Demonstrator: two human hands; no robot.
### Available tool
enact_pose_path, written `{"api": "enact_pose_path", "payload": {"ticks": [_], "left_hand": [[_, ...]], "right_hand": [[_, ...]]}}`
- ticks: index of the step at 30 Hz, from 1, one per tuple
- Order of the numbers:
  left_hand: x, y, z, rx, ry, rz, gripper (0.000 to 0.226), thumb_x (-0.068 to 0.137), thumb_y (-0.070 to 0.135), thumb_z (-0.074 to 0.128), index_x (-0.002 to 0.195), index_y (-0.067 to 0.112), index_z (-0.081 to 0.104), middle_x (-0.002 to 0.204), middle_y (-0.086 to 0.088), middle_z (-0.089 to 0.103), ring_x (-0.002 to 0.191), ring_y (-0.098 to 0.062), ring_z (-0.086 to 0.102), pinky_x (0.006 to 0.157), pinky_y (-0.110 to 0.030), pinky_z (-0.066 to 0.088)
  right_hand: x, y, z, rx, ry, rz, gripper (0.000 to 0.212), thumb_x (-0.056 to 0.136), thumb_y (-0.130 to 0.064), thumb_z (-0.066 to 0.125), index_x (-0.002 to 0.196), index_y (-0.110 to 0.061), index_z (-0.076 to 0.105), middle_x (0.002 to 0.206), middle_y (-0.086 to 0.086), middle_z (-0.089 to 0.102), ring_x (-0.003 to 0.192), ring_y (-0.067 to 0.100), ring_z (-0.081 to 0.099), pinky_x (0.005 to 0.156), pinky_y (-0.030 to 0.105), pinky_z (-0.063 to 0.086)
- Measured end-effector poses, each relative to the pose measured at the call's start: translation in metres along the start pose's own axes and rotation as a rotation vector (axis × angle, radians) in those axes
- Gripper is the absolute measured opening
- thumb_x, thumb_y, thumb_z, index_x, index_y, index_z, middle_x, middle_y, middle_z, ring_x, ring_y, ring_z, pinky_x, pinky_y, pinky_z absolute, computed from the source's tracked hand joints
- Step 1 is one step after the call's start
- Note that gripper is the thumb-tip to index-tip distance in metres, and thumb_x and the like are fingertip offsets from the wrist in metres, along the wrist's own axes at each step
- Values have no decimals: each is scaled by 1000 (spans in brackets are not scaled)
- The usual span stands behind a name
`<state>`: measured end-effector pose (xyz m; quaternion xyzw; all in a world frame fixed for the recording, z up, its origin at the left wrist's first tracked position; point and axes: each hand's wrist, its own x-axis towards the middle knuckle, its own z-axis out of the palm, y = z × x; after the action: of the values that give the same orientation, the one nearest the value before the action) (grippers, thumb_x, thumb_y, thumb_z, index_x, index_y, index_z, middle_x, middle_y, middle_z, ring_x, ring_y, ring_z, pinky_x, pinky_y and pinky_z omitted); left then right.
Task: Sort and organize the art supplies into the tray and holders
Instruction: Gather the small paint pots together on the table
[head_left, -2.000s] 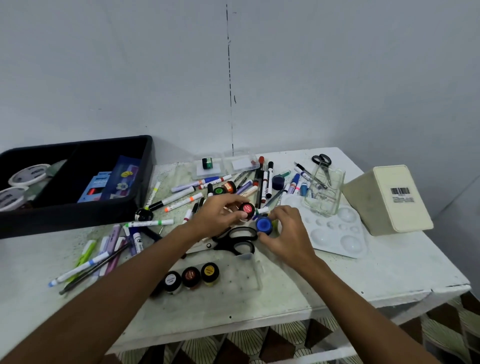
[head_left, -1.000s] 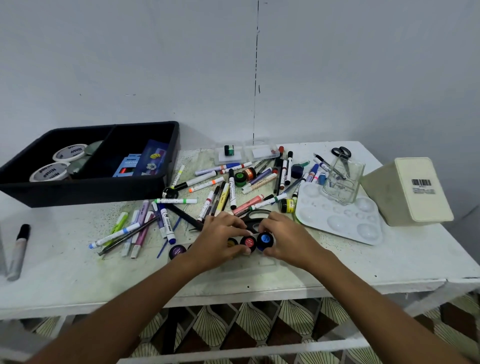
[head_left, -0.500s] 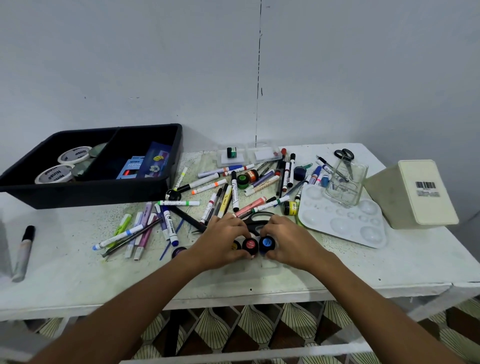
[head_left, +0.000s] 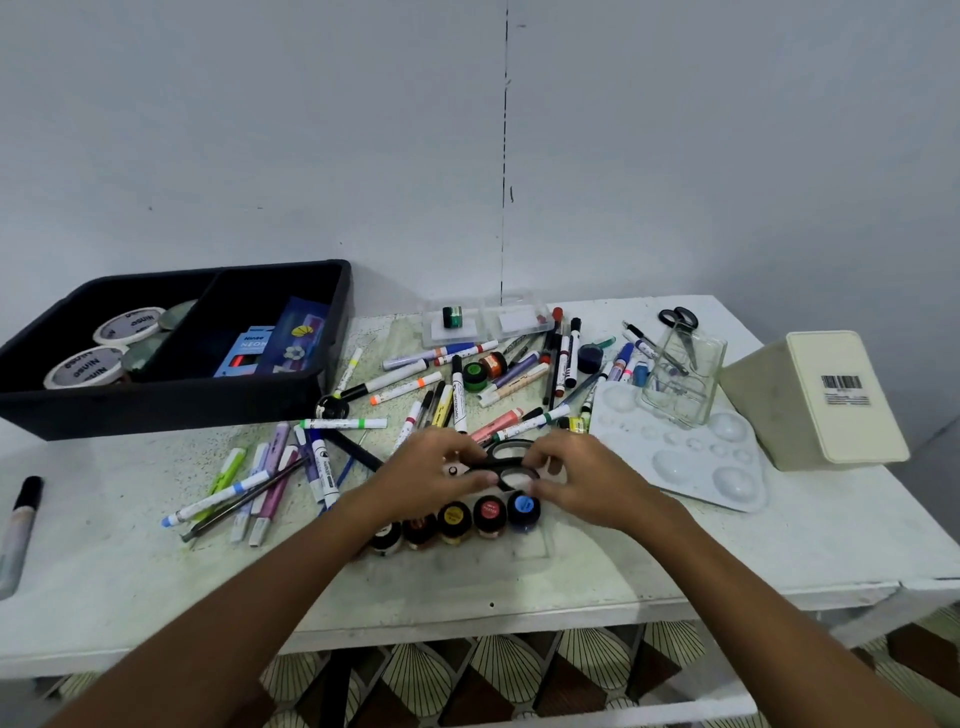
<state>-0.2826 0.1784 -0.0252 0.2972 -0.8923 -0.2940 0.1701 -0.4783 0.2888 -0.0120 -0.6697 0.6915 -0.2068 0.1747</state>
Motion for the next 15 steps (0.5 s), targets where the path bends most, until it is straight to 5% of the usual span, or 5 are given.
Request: {"api": "enact_pose_path", "payload": {"ticks": [4, 9, 15], "left_hand": [[35, -23, -3, 69, 136, -102, 33, 85, 32, 70, 113, 15, 67, 101, 3, 65, 89, -10, 56, 75, -27, 43], [85, -39, -4, 125, 189, -192, 46, 84, 26, 66, 127, 12, 59, 128, -5, 60, 122, -23, 49, 99, -43, 43], [121, -47, 1, 314, 155, -233, 45, 84, 25, 62, 128, 16, 57, 127, -4, 59, 121, -25, 38, 97, -48, 37]], "right_hand": [[10, 25, -17, -73, 245, 126, 27, 86, -13, 65, 113, -16, 65, 109, -1, 62, 102, 16, 53, 75, 29, 43], [21, 47, -17, -133, 201, 207, 37, 82, -16, 69, 119, -18, 60, 119, 3, 61, 115, 21, 45, 82, 35, 45], [33, 56, -4, -260, 208, 85, 45, 81, -28, 72, 123, -22, 59, 122, -2, 60, 111, 19, 45, 78, 28, 34]]}}
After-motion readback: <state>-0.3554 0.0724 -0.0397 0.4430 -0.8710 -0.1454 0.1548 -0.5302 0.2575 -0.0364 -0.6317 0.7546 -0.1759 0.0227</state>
